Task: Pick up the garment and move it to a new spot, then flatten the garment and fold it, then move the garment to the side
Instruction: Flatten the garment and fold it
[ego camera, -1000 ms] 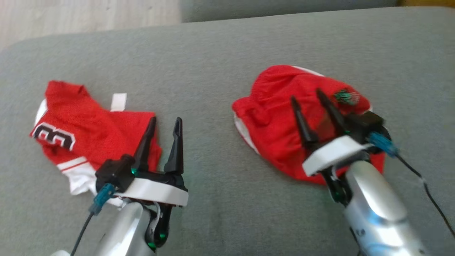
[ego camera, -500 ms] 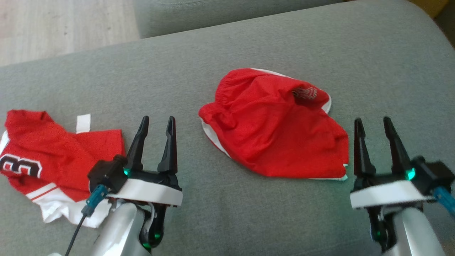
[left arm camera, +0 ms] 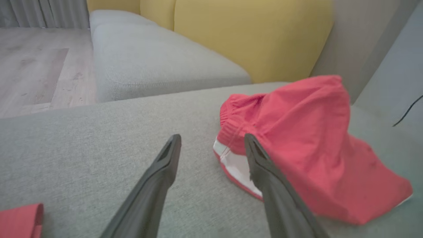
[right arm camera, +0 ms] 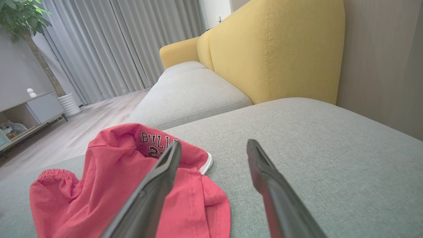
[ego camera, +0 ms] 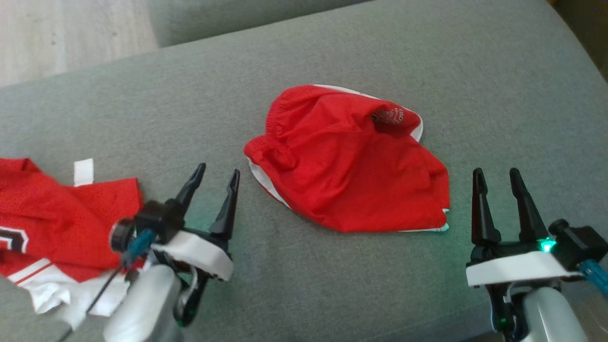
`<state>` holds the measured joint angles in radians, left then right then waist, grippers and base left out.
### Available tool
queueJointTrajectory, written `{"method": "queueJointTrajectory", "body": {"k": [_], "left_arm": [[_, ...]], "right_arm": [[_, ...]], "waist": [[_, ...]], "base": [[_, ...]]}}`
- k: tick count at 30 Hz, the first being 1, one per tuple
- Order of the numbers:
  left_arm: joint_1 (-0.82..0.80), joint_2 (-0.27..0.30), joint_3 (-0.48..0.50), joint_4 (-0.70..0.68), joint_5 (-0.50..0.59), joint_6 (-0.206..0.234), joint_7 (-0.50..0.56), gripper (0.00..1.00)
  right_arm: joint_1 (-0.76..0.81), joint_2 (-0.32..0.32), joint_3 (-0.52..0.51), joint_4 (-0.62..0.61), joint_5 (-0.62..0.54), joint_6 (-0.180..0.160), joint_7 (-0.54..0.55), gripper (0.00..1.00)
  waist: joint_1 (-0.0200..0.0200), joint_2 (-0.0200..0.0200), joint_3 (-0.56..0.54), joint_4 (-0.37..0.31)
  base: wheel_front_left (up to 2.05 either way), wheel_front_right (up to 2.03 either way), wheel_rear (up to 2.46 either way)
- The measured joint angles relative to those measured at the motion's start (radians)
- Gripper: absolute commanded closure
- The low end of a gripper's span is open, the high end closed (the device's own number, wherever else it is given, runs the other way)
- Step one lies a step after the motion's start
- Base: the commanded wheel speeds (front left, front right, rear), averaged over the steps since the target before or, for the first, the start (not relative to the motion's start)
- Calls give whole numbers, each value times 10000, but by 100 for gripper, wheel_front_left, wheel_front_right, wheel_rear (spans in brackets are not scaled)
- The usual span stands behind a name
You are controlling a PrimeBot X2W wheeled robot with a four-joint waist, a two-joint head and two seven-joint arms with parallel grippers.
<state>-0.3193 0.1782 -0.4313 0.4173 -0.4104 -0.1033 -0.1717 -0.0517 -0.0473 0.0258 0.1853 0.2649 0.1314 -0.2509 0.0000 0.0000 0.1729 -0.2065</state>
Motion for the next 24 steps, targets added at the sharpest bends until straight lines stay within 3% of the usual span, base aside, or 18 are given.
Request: {"method": "queueJointTrajectory", "body": {"k": [4,24], "left_arm": [[-709,437,-579,740,316,-128,508,0],[-3169,527,-2476,3166,-127,-290,926,0]], "right_arm": [[-102,2,94,-6,171,0,0,0],[-437,4,355,-182,343,0,0,0]], "waist": [[1,0,195,-225],[0,0,982,-667]], "base": [[0,0,0],[0,0,0]]}}
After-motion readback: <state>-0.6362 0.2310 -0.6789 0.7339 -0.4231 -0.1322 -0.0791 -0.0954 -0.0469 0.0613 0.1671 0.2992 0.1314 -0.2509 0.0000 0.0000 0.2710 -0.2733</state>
